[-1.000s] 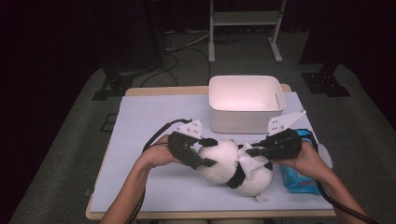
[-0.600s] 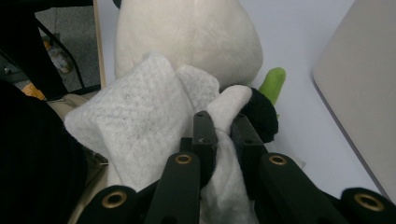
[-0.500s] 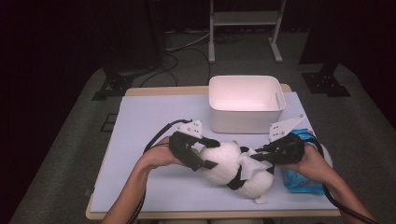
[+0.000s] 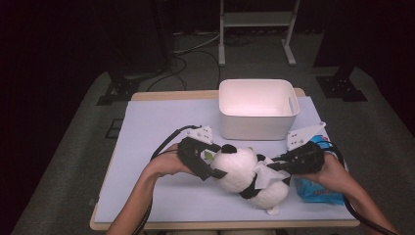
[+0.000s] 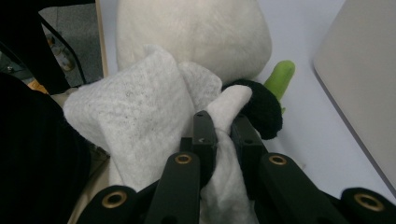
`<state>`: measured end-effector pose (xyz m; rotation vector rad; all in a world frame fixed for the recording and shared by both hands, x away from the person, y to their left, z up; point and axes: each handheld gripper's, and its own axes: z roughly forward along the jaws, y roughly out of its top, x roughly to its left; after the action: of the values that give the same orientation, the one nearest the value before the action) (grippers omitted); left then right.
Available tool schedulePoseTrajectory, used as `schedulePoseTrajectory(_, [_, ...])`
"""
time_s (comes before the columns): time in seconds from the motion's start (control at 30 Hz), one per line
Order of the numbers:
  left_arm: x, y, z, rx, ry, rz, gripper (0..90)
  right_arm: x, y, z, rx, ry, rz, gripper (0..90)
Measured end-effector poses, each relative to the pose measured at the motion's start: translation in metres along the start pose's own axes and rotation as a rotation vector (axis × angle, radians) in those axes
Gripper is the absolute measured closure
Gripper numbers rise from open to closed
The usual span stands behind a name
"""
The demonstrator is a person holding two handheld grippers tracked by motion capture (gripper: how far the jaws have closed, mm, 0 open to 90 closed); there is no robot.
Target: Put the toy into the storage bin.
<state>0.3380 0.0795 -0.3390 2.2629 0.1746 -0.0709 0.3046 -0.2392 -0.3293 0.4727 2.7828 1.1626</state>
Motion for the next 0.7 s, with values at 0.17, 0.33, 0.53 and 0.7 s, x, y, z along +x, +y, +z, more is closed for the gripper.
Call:
schedulePoseTrajectory(0.17, [0.0, -0.003, 0.006, -0.002, -0.014, -0.012, 9.4, -0.001, -0.006, -0.003, 0.002, -0.001, 0.016, 81.9])
schedulePoseTrajectory(0.33, [0.0, -0.002, 0.007, -0.046, -0.011, 0.005, 23.0, -0.001, -0.009, -0.005, 0.002, -0.006, 0.026, 81.9])
schedulePoseTrajectory(0.53, [0.0, 0.008, -0.005, -0.069, 0.03, 0.019, 32.4, -0.003, -0.001, -0.009, -0.027, -0.033, 0.03, 82.2])
schedulePoseTrajectory(0.7, [0.0, 0.013, -0.017, -0.064, 0.039, 0.036, 33.2, -0.004, 0.009, -0.007, -0.051, -0.038, 0.031, 82.2])
